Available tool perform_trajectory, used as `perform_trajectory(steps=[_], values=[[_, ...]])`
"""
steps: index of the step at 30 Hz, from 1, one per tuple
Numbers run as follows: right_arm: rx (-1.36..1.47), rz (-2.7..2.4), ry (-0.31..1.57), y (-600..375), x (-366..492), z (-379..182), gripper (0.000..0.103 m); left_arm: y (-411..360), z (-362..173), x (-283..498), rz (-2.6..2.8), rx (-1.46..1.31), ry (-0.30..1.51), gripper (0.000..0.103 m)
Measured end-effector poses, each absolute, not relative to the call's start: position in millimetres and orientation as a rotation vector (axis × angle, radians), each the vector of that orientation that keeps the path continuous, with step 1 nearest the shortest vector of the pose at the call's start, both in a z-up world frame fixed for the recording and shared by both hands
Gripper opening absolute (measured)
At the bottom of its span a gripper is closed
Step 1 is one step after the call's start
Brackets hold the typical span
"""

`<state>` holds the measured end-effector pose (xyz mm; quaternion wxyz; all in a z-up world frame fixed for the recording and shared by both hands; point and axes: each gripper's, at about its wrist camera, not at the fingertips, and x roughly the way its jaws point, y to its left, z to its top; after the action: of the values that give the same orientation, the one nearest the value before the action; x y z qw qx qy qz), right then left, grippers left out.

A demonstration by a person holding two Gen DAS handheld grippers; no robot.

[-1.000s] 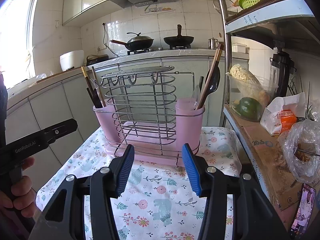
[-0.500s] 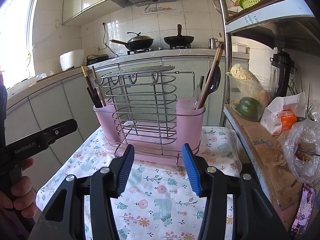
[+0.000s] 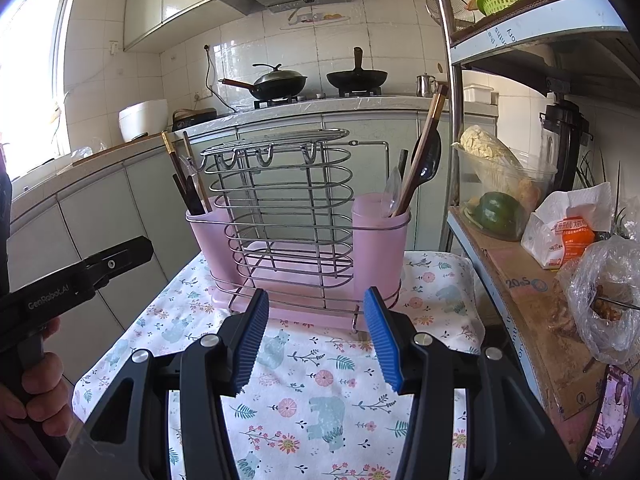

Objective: Organize utensils

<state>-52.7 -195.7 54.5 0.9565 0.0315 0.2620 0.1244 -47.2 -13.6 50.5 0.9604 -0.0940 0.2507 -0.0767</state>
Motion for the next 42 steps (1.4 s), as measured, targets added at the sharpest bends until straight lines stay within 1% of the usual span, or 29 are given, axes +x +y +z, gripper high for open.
perform_trajectory(steps=[42], values=[[0.075,0.256,0.555,-198.8,-45.7,47.9,0.049,-17.9,39.8,-40.0,-0.161,-0.173,0.540,0.043]])
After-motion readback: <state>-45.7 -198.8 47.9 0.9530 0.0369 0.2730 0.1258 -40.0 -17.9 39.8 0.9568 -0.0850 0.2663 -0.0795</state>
